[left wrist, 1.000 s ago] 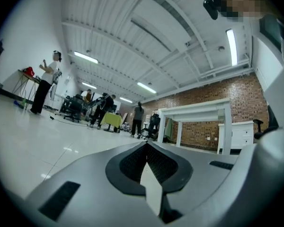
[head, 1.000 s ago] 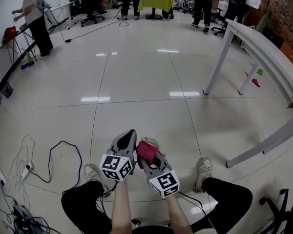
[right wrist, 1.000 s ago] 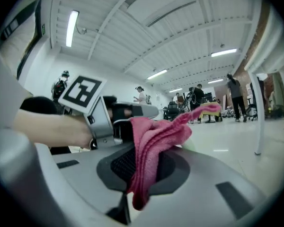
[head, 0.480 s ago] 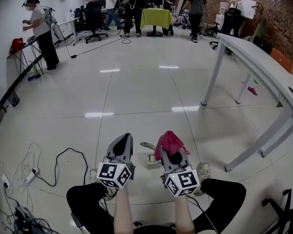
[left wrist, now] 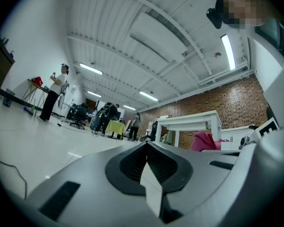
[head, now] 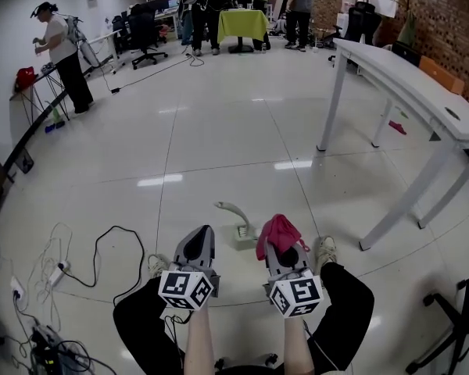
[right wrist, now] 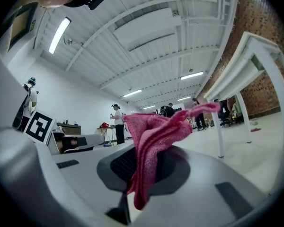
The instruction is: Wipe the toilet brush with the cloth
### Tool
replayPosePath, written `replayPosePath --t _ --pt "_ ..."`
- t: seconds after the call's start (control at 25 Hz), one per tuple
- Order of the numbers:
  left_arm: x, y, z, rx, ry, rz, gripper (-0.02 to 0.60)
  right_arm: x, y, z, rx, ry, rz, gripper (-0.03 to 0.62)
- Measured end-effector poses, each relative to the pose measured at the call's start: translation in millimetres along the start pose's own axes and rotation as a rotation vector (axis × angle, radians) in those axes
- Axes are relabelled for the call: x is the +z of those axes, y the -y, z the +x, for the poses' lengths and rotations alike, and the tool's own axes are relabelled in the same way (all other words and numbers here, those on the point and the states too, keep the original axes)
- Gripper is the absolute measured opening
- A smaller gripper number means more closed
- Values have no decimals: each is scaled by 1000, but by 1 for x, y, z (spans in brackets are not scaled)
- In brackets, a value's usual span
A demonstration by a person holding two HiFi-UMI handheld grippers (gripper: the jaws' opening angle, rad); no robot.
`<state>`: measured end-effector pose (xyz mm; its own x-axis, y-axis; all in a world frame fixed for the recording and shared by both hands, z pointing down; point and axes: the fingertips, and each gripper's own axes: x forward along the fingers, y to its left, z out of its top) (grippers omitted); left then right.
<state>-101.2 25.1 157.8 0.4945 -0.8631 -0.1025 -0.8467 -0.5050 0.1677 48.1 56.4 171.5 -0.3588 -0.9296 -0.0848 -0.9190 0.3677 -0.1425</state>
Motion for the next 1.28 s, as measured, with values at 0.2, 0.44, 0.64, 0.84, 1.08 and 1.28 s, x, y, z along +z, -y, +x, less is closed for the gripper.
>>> replayPosePath --t 0.2,0.44,0.64,0.84,1.08,1.28 --pt "7 36 -56 -40 15 -2 5 16 -32 -60 -10 28 -22 32" --pt "25 73 -157 -77 73 -16 5 19 -106 -139 41 21 -68 32" --pt "15 103 -245 -71 37 17 5 -2 -155 -216 19 -24 -42 32" --pt "2 112 -335 -8 -3 29 5 -19 -212 -286 25 -74 -46 32" --pt "-16 114 -411 60 -23 55 5 -43 -249 -336 11 -78 -38 32" --pt "-12 118 -458 105 24 50 5 -38 -272 -361 21 -75 -101 32"
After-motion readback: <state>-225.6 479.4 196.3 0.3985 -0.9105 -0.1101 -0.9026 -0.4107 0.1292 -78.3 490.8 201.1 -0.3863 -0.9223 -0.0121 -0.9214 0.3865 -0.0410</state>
